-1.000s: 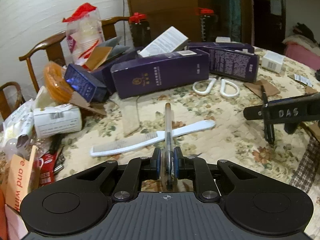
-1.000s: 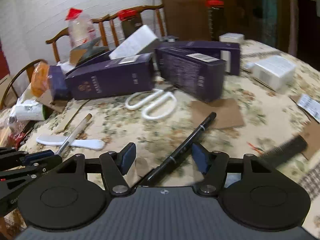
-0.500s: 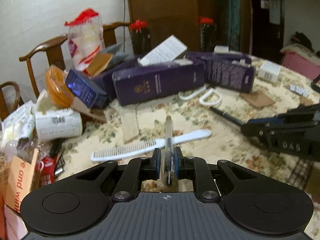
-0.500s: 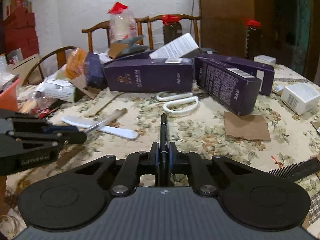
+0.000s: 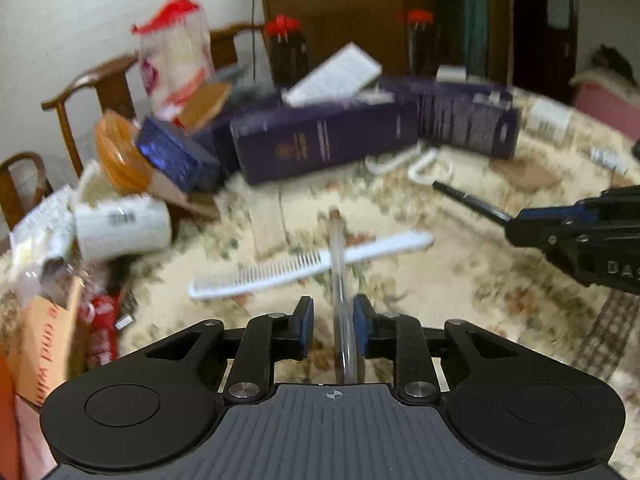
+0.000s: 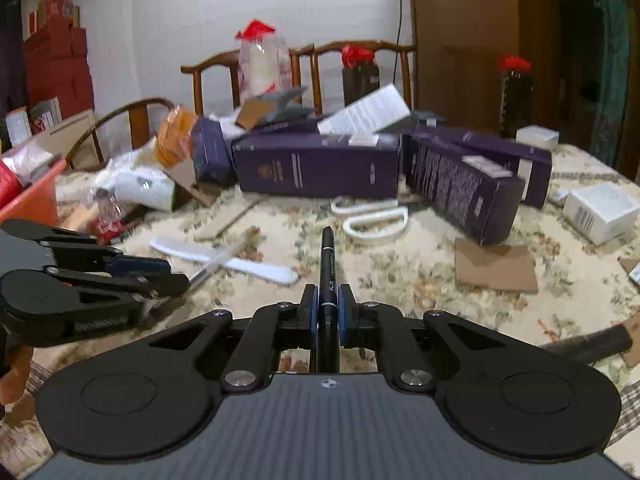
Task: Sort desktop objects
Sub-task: 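Carry the clear pen in the left gripper while the right gripper carries the black pen to the basin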
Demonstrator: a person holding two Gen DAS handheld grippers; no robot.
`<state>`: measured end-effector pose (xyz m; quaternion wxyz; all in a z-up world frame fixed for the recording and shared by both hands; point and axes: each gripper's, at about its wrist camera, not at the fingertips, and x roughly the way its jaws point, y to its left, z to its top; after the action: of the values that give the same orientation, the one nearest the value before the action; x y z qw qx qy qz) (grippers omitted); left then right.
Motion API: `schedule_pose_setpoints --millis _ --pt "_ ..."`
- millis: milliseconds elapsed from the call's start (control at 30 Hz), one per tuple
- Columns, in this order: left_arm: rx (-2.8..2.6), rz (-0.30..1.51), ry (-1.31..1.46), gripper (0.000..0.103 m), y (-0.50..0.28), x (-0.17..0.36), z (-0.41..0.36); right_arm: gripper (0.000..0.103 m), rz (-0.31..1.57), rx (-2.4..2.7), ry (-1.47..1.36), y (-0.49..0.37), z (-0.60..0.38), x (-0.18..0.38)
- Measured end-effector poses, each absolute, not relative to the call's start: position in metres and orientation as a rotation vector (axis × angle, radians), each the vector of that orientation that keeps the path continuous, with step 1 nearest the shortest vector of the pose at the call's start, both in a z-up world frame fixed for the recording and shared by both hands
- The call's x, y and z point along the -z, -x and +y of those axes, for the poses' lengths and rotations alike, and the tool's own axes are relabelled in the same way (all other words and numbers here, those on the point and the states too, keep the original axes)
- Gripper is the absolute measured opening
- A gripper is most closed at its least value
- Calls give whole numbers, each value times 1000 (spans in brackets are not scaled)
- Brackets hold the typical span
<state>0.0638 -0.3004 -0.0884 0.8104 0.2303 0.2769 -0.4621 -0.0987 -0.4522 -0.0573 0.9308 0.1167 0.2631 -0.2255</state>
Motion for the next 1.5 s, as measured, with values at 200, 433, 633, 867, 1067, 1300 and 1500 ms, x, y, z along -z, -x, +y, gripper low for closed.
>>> schedule_pose_setpoints --millis 200,433,633,867,1067,1300,1500 --pt "964 556 -525 61 -66 90 -305 12 602 456 -245 94 -459 76" --pt "963 543 -479 2 -64 89 -303 11 616 462 -170 89 -451 75" --pt "987 544 -382 2 -66 74 -290 11 598 457 -86 88 -432 65" --pt "966 470 -299 2 -58 39 -258 11 540 421 -15 79 -405 33" --pt "890 401 -249 2 -52 5 -209 11 473 337 41 61 -366 0" --pt "733 314 -199 3 -47 -42 -126 11 369 156 112 30 -294 -46" --pt "540 254 -175 4 -55 -77 -55 11 282 -38 141 -4 -224 -84"
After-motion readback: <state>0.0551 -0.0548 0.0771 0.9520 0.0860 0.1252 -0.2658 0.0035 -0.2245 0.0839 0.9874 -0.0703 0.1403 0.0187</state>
